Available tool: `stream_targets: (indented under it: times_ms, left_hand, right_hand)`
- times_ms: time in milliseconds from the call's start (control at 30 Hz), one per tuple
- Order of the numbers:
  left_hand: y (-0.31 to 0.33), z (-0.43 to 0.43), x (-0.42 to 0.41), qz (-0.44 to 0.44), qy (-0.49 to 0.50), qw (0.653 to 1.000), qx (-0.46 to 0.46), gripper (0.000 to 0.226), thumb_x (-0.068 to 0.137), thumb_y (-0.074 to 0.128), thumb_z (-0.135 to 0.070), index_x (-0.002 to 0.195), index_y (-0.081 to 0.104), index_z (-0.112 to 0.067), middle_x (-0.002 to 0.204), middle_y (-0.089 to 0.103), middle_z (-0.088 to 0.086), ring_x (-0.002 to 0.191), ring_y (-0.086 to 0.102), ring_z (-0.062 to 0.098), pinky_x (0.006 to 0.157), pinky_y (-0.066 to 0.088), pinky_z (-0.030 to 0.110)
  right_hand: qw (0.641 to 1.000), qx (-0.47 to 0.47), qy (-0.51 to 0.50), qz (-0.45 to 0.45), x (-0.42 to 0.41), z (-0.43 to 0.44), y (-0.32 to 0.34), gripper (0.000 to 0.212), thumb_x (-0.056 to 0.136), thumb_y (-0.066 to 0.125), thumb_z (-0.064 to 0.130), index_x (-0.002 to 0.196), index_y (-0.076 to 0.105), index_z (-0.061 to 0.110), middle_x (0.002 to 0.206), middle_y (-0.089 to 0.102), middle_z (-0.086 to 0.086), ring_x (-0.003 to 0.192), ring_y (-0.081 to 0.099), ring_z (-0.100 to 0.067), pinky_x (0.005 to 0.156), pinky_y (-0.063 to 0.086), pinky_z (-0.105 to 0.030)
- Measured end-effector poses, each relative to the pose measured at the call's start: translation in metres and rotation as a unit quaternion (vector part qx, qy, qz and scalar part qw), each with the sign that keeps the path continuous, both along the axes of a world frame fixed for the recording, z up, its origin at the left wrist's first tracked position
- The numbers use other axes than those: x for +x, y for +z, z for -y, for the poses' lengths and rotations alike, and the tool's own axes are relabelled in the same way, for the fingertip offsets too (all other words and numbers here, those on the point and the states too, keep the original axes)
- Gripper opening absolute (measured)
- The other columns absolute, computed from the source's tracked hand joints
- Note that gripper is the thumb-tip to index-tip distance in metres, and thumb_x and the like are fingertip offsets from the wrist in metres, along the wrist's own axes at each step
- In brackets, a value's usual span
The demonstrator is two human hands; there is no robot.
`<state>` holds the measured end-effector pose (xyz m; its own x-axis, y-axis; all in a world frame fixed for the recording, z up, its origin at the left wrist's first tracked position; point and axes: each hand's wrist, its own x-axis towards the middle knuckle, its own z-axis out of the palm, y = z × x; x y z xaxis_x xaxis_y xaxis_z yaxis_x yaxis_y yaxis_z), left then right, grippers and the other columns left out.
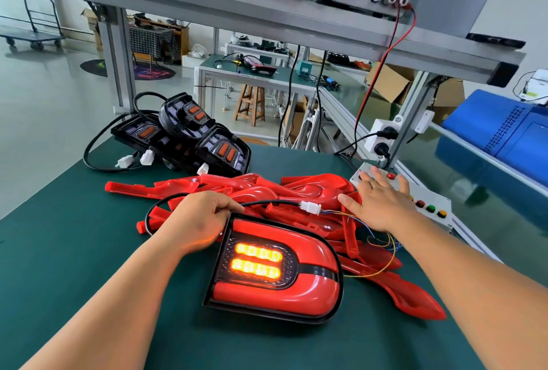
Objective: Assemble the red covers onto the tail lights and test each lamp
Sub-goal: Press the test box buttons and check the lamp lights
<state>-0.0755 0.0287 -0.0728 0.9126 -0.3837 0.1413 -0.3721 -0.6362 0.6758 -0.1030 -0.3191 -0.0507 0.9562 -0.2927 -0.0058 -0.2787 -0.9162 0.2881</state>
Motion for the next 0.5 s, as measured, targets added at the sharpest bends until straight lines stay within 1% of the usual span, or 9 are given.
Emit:
stream_targets:
  times_ms: [67, 100, 233, 300, 367, 500]
  left_hand:
    - [-0.0012, -0.0004, 0.0005, 0.006, -0.002, 1.0, 0.0, 0.04, 0.093, 0.053, -0.005, 0.092, 0.071, -0.04, 0.098, 0.064, -0.016, 0.088, 0.063, 0.01, 0.071, 0.044, 0.01]
    - [-0.002, -0.0007, 0.0008, 0.009, -0.003, 1.0, 0.001, 0.039, 0.093, 0.053, -0.005, 0.093, 0.071, -0.04, 0.098, 0.063, -0.016, 0.088, 0.062, 0.009, 0.07, 0.042, 0.008]
    - [-0.0035, -0.0009, 0.0013, 0.011, -0.003, 1.0, 0.002, 0.04, 0.093, 0.053, -0.005, 0.094, 0.071, -0.041, 0.097, 0.063, -0.015, 0.089, 0.064, 0.012, 0.072, 0.046, 0.017]
    - [-0.0044, -0.0007, 0.0014, 0.014, -0.003, 1.0, -0.002, 0.039, 0.093, 0.054, -0.005, 0.095, 0.072, -0.039, 0.099, 0.064, -0.014, 0.09, 0.063, 0.011, 0.076, 0.046, 0.02]
    - [-0.0051, -0.0011, 0.0016, 0.02, -0.002, 1.0, -0.006, 0.039, 0.092, 0.054, -0.005, 0.095, 0.073, -0.039, 0.1, 0.063, -0.014, 0.092, 0.059, 0.007, 0.078, 0.042, 0.018]
    - [-0.0058, -0.0022, 0.0025, 0.02, -0.007, 1.0, -0.006, 0.047, 0.092, 0.054, -0.005, 0.084, 0.065, -0.051, 0.101, 0.064, -0.014, 0.09, 0.063, 0.009, 0.076, 0.044, 0.018]
  right_hand:
    - [1.0, -0.021, 0.004, -0.006, 0.0009, -0.0015, 0.0009, 0.093, 0.085, -0.002, 0.077, 0.156, 0.015, 0.018, 0.165, 0.003, 0.003, 0.15, -0.013, -0.013, 0.116, -0.009, -0.055]
    - [1.0, -0.026, 0.005, -0.01, 0.0011, -0.002, 0.0013, 0.093, 0.085, -0.002, 0.077, 0.156, 0.015, 0.018, 0.165, 0.003, 0.002, 0.15, -0.013, -0.013, 0.116, -0.009, -0.055]
    - [0.999, -0.032, 0.005, -0.014, 0.0013, -0.0019, 0.0011, 0.096, 0.083, -0.005, 0.077, 0.156, 0.012, 0.018, 0.165, 0.001, 0.002, 0.15, -0.012, -0.013, 0.115, -0.01, -0.055]
    - [0.999, -0.036, 0.006, -0.013, 0.0005, -0.0022, 0.0001, 0.102, 0.077, -0.009, 0.079, 0.156, 0.012, 0.018, 0.165, 0.001, 0.001, 0.15, -0.012, -0.013, 0.115, -0.01, -0.055]
    - [0.999, -0.042, 0.006, -0.015, 0.0, -0.0028, -0.0009, 0.11, 0.069, -0.014, 0.081, 0.156, 0.012, 0.018, 0.165, 0.001, 0.001, 0.15, -0.013, -0.014, 0.115, -0.011, -0.055]
    - [0.999, -0.042, 0.004, -0.013, 0.0, -0.0041, -0.0008, 0.115, 0.064, -0.018, 0.081, 0.156, 0.011, 0.019, 0.165, -0.001, 0.001, 0.15, -0.014, -0.014, 0.114, -0.013, -0.055]
